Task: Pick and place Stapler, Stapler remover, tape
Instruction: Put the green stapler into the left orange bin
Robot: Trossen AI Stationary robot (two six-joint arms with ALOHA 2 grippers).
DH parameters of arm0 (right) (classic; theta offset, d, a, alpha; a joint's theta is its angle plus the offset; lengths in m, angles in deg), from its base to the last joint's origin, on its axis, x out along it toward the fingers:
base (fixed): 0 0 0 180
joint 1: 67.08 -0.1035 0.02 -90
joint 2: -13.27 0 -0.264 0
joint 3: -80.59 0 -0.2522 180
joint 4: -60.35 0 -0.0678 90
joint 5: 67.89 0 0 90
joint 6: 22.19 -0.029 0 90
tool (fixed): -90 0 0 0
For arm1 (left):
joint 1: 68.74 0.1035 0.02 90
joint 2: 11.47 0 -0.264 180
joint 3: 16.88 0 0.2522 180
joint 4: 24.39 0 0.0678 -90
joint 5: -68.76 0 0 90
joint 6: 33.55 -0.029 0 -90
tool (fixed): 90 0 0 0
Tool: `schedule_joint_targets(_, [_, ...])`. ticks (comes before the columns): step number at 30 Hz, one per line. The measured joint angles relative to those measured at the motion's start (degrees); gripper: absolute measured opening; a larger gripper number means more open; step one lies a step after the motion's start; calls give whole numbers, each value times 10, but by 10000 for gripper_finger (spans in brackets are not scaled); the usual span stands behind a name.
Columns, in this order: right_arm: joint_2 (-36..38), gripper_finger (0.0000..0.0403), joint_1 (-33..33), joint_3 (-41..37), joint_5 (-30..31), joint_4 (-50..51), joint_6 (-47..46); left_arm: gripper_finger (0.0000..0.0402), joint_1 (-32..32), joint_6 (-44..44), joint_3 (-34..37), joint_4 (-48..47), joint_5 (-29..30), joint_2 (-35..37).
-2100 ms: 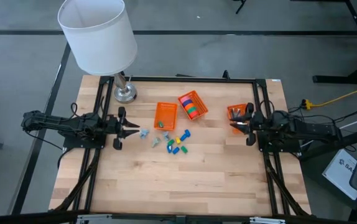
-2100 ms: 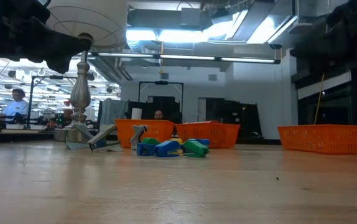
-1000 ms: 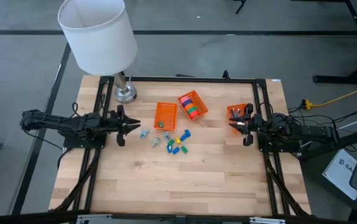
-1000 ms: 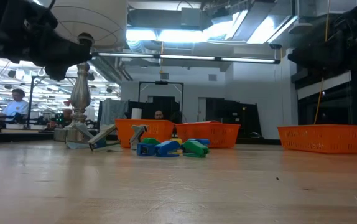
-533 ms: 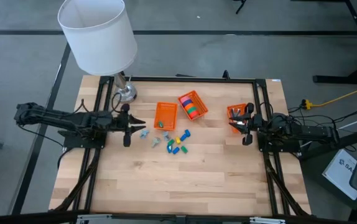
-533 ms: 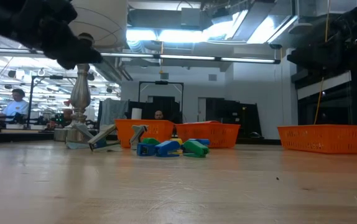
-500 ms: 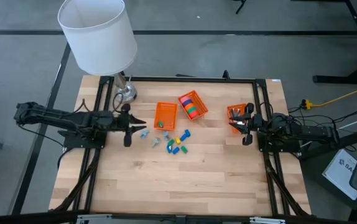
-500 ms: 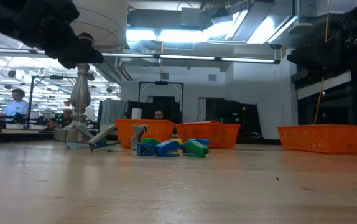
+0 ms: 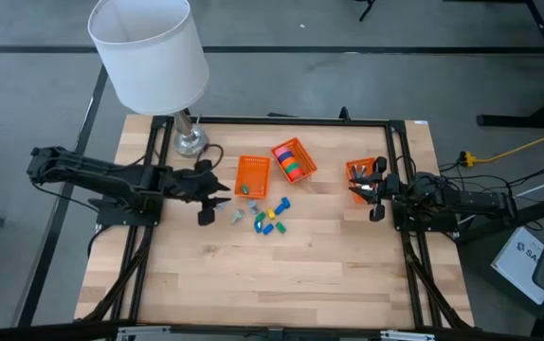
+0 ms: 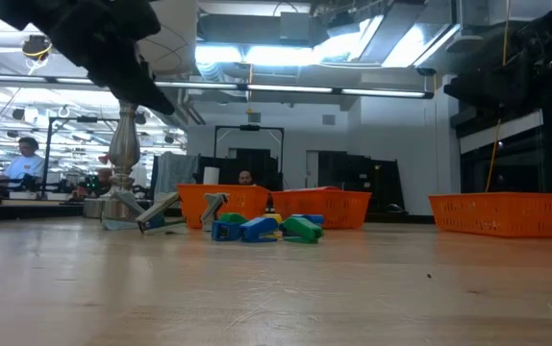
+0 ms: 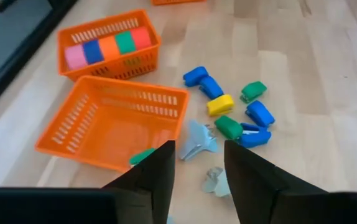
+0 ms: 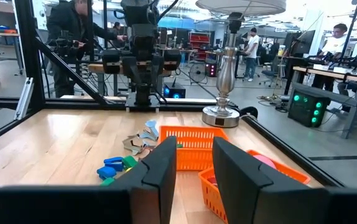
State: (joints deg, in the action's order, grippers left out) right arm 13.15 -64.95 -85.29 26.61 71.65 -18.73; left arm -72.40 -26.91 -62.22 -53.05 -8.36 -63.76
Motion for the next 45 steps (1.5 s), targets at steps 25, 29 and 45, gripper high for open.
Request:
schedule_joint_targets(25, [0,108,0,0,0,0,2,171,0,41,-98,-164,-70,-154])
schedule_joint_targets(29, [0,108,0,0,0,0,0,171,0,15,-98,-164,-58,-154])
schedule_joint_targets(45, [0,108,0,0,0,0,2,171,4,-128,-98,-4,-38,-154])
